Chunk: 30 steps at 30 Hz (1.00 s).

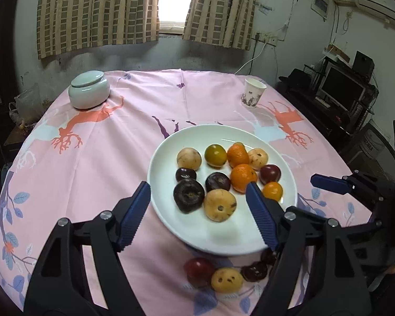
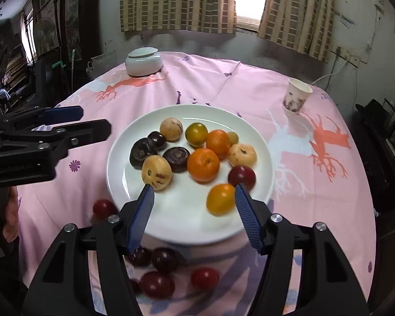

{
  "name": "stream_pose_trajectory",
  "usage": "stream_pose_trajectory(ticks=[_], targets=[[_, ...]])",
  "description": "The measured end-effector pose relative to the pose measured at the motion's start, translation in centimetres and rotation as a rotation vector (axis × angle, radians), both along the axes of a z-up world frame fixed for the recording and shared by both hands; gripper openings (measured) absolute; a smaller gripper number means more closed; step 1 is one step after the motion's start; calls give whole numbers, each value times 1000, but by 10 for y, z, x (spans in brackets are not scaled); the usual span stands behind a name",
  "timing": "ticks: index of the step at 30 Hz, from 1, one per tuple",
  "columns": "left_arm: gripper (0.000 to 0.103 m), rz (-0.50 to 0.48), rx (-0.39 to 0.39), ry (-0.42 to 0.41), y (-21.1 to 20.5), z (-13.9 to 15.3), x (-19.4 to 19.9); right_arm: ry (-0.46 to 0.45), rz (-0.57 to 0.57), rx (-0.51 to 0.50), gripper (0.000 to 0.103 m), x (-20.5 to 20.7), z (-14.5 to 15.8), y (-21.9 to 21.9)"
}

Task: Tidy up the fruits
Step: 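Carry the pear and purple fruit onto the plate and open both tools, then grasp a red tomato with the right tool while the left grasps a speckled yellow pear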

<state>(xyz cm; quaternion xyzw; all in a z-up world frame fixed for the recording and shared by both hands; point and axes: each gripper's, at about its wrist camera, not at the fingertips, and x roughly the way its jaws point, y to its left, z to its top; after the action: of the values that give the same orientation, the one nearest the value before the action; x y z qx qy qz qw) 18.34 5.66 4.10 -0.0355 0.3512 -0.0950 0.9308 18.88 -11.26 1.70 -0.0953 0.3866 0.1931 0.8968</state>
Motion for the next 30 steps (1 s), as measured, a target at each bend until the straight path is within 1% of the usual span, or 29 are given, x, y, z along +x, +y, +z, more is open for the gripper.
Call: stream_pose_trajectory(ticks=[2,3,4,5,7,10,13,15,19,21,22,25,27,29,30], targets=[[81,-2,3,-16,-2,-1,-23,20,-28,24,65,-18,1,-17],[81,-6,1,-16,-4,-3,-33,40,-49,40,65,-28,-1,-26],[84,-10,-6,-10,-5,-7,-43,58,-65,56,65,-38,-3,-32],[87,-12,-11,-1,-7,-11,-52,75,-76,80,65,-48,-6,-38],[89,-22,-21,22,-11,-22,-70,100,-97,114,65,-68,-14,-45],[89,-36,-19,67,-16,-39,-91,121,-140,121,65,-90,-29,-50],[90,-45,-29,104,-16,-51,-105,158,-163,99,65,-96,-46,-52],[90,-47,-31,113,-16,-56,-111,171,-190,85,65,-93,-54,-54],[91,-34,-33,109,-12,-56,-119,113,-198,105,65,-84,-59,-55],[91,-25,-38,113,-9,-56,-120,109,-190,99,64,-74,-63,-53],[91,-22,-38,116,-8,-57,-121,122,-185,98,60,-68,-66,-51],[91,-12,-36,123,-4,-58,-122,146,-160,103,54,-58,-72,-44],[91,-4,-39,128,-2,-58,-122,145,-162,82,53,-53,-75,-39],[91,0,-45,134,1,-59,-122,154,-164,80,45,-46,-79,-35],[91,0,-48,135,1,-59,-121,163,-162,68,31,-43,-83,-33]])
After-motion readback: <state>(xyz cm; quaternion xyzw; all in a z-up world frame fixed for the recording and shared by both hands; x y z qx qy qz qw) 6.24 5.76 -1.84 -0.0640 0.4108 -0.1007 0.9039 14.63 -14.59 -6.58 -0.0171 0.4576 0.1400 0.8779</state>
